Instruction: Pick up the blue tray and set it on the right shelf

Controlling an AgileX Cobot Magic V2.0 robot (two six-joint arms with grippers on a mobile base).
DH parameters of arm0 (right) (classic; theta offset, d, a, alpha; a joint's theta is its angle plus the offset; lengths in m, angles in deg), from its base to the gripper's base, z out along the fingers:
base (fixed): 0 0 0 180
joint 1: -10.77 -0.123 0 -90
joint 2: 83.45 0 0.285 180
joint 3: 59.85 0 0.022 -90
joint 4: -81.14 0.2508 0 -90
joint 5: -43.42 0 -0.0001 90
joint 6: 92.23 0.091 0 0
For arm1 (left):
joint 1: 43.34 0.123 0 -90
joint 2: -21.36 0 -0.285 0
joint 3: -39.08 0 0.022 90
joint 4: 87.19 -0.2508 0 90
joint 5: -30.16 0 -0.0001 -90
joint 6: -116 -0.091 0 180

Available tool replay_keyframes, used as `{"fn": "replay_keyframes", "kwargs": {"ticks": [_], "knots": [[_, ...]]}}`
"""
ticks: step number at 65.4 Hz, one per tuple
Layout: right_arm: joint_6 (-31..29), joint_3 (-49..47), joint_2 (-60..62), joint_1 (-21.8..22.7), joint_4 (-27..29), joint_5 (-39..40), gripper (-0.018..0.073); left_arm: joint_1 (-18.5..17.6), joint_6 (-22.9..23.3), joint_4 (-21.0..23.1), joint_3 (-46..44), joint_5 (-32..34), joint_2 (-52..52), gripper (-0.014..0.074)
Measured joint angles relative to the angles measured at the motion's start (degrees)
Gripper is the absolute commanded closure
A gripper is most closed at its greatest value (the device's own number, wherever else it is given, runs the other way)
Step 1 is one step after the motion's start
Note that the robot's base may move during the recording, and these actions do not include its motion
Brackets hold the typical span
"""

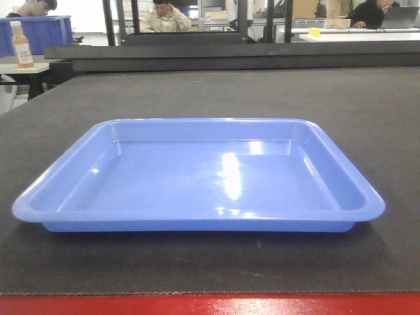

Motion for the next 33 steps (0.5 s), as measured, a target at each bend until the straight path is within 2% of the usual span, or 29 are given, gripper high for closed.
{"fn": "replay_keyframes", "kwargs": {"ticks": [33], "knots": [[0.0,0.0,0.0,0.0,0.0,0.0,0.0505,0.0,0.0,0.0,0.0,0.0,0.0,0.0645]]}}
